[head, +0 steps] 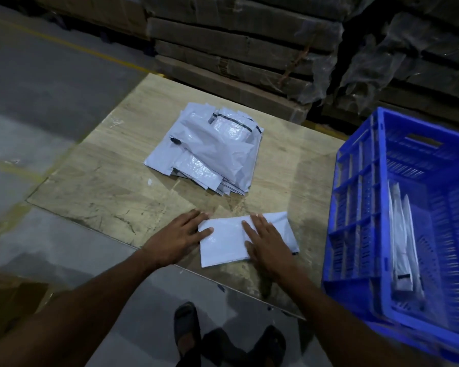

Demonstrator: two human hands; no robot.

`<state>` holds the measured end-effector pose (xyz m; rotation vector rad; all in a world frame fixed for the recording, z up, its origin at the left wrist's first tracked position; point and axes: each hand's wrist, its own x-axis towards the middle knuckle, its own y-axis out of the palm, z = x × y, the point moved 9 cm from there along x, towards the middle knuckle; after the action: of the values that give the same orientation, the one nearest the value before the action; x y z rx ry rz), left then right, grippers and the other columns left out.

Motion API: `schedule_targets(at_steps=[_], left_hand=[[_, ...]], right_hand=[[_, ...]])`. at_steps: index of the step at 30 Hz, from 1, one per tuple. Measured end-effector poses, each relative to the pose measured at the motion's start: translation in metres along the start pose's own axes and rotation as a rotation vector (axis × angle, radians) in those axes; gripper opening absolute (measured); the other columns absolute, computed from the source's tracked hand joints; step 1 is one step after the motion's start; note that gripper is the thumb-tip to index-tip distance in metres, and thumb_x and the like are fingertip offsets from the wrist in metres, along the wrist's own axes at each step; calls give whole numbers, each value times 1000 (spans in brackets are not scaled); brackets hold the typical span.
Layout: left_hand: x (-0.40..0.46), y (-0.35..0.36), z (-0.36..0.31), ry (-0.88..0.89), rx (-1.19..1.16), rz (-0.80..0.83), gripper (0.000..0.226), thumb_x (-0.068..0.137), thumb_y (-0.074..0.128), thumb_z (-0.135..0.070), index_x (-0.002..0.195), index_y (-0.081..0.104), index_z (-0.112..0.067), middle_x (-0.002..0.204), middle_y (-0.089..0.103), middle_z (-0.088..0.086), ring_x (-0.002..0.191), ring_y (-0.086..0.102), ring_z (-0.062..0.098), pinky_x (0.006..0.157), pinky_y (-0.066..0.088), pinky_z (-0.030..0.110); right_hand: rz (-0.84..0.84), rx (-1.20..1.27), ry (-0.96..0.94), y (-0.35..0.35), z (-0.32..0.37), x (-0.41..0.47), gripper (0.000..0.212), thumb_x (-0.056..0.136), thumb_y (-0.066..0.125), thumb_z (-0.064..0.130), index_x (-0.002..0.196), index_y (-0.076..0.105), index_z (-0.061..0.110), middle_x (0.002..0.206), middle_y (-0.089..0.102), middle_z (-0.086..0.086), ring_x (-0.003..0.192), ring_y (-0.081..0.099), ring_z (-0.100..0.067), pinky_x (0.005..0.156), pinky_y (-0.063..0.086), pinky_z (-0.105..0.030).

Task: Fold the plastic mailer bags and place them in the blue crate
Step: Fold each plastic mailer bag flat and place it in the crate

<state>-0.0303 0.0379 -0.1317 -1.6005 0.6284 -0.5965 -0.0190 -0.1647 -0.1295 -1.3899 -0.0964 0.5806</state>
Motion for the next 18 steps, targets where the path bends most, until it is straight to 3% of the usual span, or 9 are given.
schedule_targets(at_steps=[2, 4, 7, 9, 13, 18], left_hand=[[-7, -9, 11, -50, 12, 34, 77, 68, 83, -16, 140, 56, -8, 150, 51, 23, 137, 50, 45, 108, 48, 56], [-7, -21, 15, -125, 25, 12, 73, 65, 83, -20, 133, 63, -6, 143, 59, 20, 133, 56, 39, 111, 44, 55], [6, -35, -13, -92, 39, -128, 47, 81, 58, -19, 123, 72, -5, 129, 70, 15, 121, 66, 30, 114, 34, 50], [22, -30, -38, -104, 3, -123, 51, 86, 42, -21, 123, 72, -4, 128, 71, 14, 121, 66, 29, 113, 32, 46], [43, -2, -62, -233, -40, -66, 57, 101, 33, -33, 141, 59, -1, 148, 57, 17, 142, 50, 31, 117, 26, 46], [38, 13, -62, -313, -57, -62, 61, 107, 26, -35, 157, 37, -2, 164, 35, 16, 155, 29, 28, 123, 30, 50]], right_hand=[[-95, 19, 43, 2, 20, -5, 60, 98, 30, 41, 141, 55, 8, 147, 51, -21, 133, 52, -39, 102, 49, -51], [-173, 50, 81, -1, 40, -10, 56, 98, 34, 40, 136, 60, 9, 142, 56, -21, 127, 58, -38, 96, 53, -49], [-317, 83, 132, -12, 53, -18, 53, 100, 36, 38, 131, 64, 6, 138, 60, -20, 125, 60, -34, 97, 52, -42], [-372, 91, 129, -15, 52, -17, 53, 106, 29, 35, 127, 65, 2, 135, 61, -20, 125, 60, -34, 106, 43, -42], [-230, 37, 66, 9, 41, -10, 67, 108, 6, 41, 146, 49, 6, 153, 47, -12, 142, 44, -27, 115, 23, -47], [-227, -10, 54, 20, 33, -12, 59, 108, 16, 42, 159, 25, 15, 165, 25, -1, 154, 16, -18, 123, 15, -50]])
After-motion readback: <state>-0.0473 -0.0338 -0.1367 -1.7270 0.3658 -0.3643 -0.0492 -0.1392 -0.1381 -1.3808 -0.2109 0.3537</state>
